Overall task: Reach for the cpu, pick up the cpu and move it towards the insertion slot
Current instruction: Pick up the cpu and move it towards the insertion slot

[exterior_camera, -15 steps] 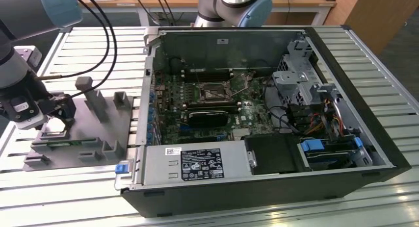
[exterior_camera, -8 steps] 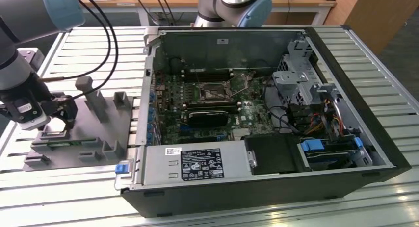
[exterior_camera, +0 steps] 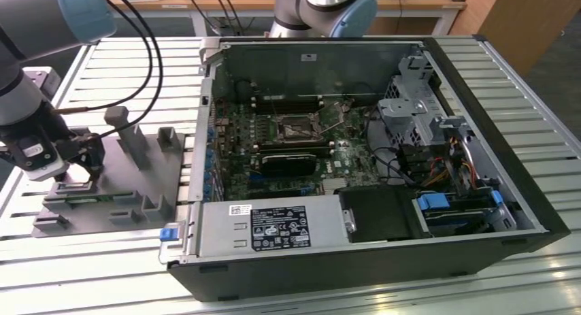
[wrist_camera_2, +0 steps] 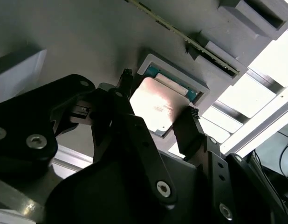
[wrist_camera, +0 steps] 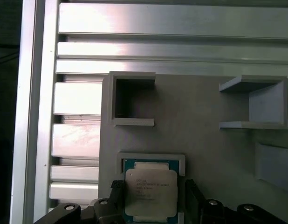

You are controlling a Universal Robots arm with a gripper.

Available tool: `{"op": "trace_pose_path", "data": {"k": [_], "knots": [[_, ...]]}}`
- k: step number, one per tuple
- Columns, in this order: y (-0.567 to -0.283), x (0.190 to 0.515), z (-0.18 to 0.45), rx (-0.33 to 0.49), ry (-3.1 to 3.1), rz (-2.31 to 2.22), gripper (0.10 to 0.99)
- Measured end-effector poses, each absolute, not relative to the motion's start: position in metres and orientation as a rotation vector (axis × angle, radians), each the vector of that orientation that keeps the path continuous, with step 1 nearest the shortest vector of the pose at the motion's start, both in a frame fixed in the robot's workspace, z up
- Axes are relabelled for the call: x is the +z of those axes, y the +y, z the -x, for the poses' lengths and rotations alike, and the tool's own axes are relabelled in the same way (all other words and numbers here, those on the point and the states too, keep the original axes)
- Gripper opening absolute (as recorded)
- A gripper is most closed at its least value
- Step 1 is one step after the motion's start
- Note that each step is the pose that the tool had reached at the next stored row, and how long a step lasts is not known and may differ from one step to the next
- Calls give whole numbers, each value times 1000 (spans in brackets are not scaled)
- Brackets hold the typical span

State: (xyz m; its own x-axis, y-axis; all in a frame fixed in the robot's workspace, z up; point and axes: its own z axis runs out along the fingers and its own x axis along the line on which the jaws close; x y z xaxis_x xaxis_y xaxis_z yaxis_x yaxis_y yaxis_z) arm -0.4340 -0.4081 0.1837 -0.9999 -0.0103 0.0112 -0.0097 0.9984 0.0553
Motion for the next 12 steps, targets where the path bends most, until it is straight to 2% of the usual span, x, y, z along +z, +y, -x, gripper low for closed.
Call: {"op": "trace_pose_path", "data": {"k": [6,8,9,12], "knots": [[-408,184,435,-86,-3131,-16,635],[-408,184,435,-86,-3131,-16,616],[-408,184,435,-86,-3131,-16,553],[-408,184,435,-86,-3131,-16,541]]}}
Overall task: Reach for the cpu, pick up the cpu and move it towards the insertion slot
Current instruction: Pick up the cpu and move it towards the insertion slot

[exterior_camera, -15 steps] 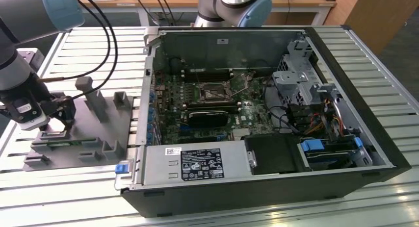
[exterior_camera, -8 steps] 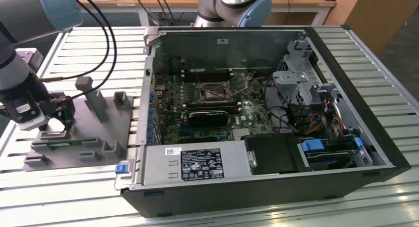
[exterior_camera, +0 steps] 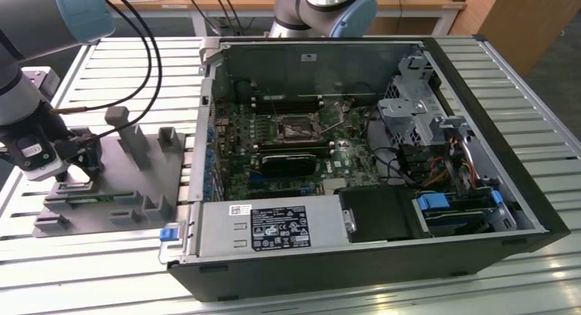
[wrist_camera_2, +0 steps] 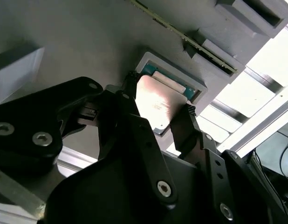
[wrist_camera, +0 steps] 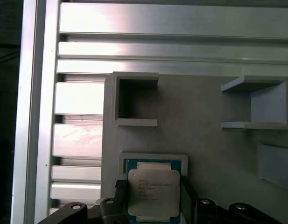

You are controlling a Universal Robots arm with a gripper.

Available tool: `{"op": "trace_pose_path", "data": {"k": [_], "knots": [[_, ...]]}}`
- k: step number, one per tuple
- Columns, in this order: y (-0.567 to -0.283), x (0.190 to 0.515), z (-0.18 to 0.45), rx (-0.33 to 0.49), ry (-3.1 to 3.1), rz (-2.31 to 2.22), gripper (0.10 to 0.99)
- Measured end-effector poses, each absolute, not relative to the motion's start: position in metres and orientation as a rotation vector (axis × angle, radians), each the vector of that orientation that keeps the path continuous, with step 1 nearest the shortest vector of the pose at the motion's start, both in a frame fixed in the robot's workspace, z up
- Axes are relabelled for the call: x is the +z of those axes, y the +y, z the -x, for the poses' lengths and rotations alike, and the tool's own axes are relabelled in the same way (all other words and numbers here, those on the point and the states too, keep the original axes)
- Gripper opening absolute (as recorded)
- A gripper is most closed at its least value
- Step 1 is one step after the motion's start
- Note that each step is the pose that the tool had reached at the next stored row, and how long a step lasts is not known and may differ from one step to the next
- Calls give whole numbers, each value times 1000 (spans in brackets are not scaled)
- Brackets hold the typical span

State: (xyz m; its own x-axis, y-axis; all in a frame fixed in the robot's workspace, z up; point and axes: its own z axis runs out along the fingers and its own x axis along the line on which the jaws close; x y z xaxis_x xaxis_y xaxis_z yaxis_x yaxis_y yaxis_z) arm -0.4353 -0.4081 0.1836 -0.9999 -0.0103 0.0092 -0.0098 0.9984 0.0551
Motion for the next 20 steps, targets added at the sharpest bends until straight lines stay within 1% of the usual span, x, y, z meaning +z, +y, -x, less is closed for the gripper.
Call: {"op": "trace_pose_path", "data": {"k": [7,20], "knots": [[-408,196,435,-86,-3131,-16,541],[-408,238,435,-86,-3131,-16,541]]}}
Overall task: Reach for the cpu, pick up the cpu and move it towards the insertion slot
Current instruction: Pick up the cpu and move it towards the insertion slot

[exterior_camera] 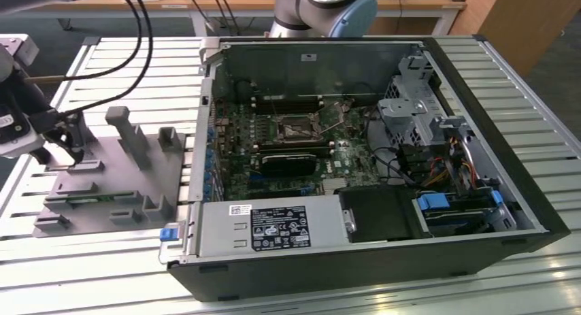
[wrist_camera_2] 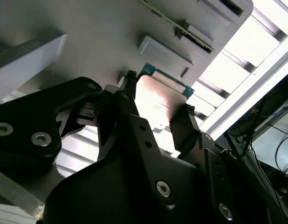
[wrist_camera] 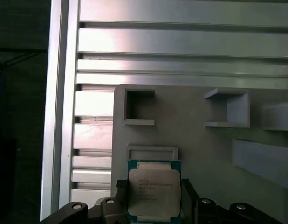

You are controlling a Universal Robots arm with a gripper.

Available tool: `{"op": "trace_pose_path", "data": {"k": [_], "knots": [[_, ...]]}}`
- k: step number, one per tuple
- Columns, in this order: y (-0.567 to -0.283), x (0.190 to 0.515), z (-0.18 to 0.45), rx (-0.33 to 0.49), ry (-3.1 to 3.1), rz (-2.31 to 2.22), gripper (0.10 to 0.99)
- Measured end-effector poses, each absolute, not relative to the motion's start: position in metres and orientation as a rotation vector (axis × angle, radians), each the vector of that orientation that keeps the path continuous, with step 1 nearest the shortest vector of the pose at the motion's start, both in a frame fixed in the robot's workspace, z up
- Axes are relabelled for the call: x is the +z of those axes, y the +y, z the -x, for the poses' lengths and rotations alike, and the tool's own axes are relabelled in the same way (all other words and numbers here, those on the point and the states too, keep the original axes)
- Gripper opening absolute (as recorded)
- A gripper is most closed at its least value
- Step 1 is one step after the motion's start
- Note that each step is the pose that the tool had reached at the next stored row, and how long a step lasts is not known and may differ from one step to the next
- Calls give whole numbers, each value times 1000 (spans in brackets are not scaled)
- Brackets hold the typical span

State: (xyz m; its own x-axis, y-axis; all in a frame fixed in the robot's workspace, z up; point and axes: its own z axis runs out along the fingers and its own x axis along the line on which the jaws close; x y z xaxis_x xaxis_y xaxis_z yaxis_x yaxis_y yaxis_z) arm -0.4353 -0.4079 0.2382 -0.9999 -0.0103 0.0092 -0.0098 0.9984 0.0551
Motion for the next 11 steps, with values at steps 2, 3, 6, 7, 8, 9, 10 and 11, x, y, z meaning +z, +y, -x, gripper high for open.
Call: {"op": "trace_pose_path", "data": {"k": [2,3,6,7,8,9,10,11], "knots": [[-408,246,435,-86,-3131,-16,541],[-408,249,435,-86,-3131,-16,541],[-408,261,435,-86,-3131,-16,541],[-408,265,435,-86,-3131,-16,541],[-408,268,435,-86,-3131,-16,541],[-408,272,435,-87,-3131,-16,541],[-408,276,435,-86,-3131,-16,541],[-408,278,435,-86,-3131,-16,541]]}}
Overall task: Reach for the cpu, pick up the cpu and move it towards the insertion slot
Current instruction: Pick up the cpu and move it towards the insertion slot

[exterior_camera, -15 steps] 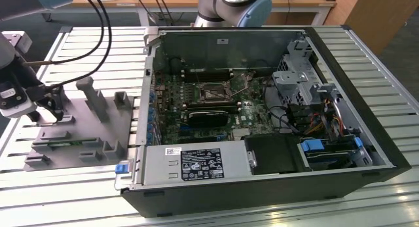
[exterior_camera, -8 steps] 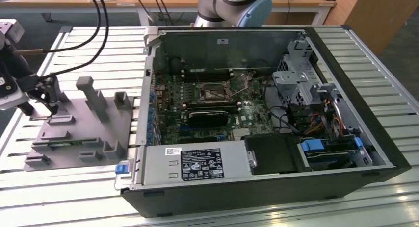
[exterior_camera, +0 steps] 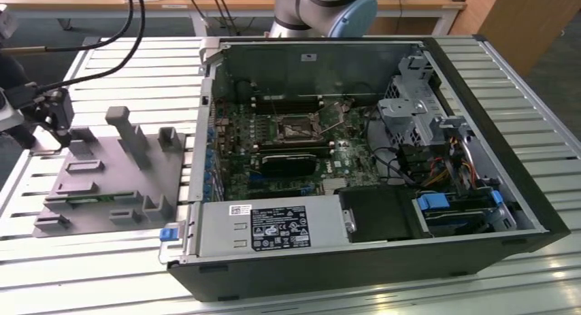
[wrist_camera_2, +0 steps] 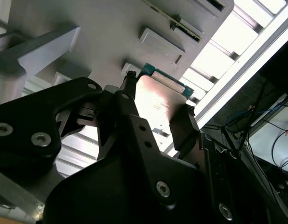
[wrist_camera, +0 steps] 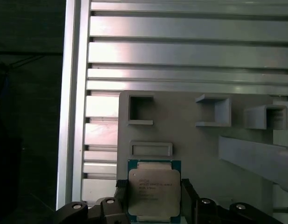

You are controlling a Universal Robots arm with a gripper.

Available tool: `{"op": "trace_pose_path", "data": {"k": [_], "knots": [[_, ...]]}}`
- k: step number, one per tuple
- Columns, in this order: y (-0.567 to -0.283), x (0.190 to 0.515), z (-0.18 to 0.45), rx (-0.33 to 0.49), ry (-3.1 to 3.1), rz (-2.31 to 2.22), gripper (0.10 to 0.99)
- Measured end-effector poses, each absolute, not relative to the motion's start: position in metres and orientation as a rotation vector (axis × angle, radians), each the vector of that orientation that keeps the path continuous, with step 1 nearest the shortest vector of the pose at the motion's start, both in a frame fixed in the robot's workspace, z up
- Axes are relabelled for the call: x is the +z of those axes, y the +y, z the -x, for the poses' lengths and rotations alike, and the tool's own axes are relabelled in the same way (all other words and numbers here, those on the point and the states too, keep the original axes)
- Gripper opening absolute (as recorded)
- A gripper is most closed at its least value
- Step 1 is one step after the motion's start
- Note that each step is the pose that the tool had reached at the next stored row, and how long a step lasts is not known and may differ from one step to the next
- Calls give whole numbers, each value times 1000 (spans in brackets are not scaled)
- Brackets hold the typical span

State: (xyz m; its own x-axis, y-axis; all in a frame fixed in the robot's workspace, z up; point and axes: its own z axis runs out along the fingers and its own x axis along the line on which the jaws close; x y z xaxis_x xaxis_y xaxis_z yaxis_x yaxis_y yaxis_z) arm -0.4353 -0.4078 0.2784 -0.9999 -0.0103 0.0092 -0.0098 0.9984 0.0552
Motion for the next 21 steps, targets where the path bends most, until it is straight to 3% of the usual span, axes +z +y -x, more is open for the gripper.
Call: {"op": "trace_pose_path", "data": {"k": [21], "knots": [[-408,312,435,-86,-3131,-13,541]]}}
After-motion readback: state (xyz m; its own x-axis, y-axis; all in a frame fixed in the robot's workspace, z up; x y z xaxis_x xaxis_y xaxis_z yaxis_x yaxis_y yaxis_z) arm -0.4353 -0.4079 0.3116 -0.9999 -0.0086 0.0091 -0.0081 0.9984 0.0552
